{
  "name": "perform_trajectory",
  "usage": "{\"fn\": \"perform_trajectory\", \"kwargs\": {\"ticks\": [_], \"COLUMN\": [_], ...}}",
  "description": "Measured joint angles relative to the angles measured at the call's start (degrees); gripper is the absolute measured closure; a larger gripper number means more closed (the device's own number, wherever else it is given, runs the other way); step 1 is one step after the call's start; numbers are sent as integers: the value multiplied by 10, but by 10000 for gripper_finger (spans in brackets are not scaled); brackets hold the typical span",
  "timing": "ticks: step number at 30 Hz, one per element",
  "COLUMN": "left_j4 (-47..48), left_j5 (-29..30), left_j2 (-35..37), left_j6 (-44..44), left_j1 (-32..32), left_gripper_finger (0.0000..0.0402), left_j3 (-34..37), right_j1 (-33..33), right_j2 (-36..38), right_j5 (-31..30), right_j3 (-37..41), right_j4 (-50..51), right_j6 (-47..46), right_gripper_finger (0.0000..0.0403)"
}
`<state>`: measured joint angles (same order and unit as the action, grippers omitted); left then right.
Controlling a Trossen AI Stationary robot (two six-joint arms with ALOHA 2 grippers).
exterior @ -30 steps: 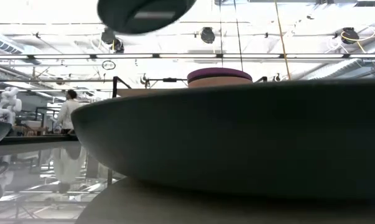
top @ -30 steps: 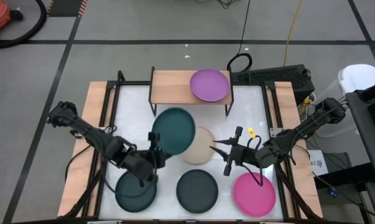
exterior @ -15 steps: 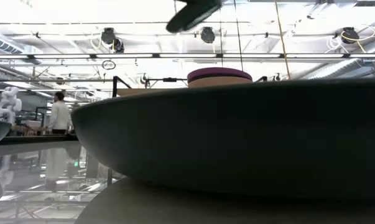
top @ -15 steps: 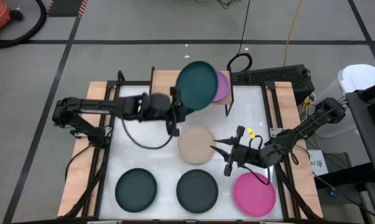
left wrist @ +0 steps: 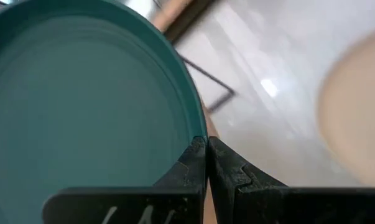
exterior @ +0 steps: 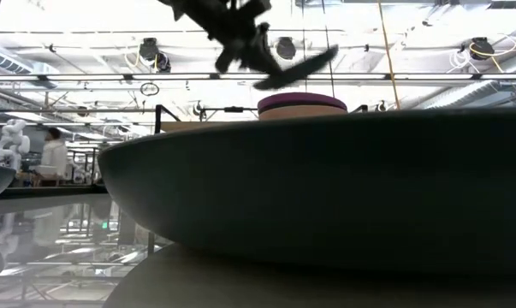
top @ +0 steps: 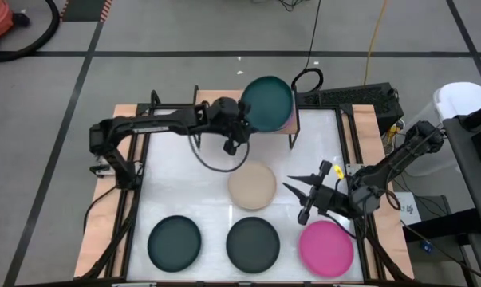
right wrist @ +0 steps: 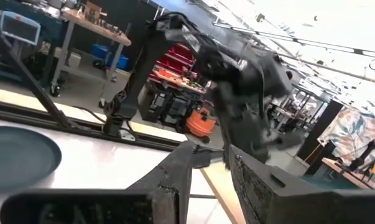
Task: Place and stack plates onto a shelf
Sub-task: Stack the dark green plate on top of the purple plate on the shelf
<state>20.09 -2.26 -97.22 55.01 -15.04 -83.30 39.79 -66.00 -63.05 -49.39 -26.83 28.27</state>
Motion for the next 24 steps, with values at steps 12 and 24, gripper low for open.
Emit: {"fn": "perform_trajectory", "kwargs": {"ticks": [12, 24], "left_j4": [16, -90], "left_j5": [-19, 10], "left_j2": [-27, -25], "left_j6": [8, 15], "left_j1": [-17, -23], "left_gripper_finger": [352, 315], "left_j3": [0, 0], "right_j1": [1, 0], "right_j2": [0, 0], "right_j5": [-1, -2], "right_j3": [0, 0], "right_j4": [5, 3], "right_j6": [36, 42], "right_gripper_finger": [314, 314]}}
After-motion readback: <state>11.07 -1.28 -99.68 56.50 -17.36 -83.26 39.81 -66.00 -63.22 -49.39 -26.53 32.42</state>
